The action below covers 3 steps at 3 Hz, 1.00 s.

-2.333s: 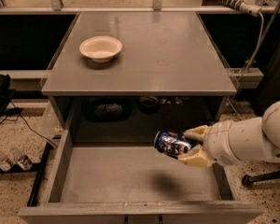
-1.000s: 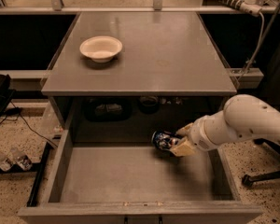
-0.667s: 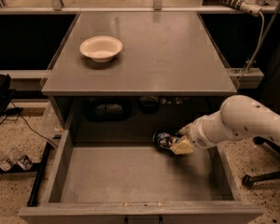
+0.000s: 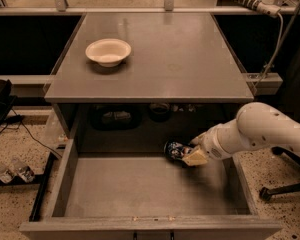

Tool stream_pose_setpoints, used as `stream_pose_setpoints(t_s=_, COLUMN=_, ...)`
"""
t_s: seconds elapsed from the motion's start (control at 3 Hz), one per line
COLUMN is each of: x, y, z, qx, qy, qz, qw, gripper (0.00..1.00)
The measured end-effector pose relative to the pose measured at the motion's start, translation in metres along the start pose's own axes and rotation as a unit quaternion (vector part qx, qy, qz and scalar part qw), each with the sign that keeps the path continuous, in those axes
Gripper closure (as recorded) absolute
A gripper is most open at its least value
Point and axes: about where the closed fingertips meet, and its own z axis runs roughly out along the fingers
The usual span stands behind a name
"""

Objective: Place pepsi can into top drawer

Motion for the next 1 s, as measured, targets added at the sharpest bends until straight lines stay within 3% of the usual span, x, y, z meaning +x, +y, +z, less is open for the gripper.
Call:
stream_pose_setpoints(t_s=0.67, x=0.0, y=0.0, z=0.0, qx=0.0, qy=0.0, qz=0.0, qw=1.0, gripper=0.13)
stream_pose_setpoints(t_s=1.0, x=0.0, y=0.0, z=0.0001, qx=0.0, qy=0.0, qz=0.0, qw=1.0, gripper=0.0)
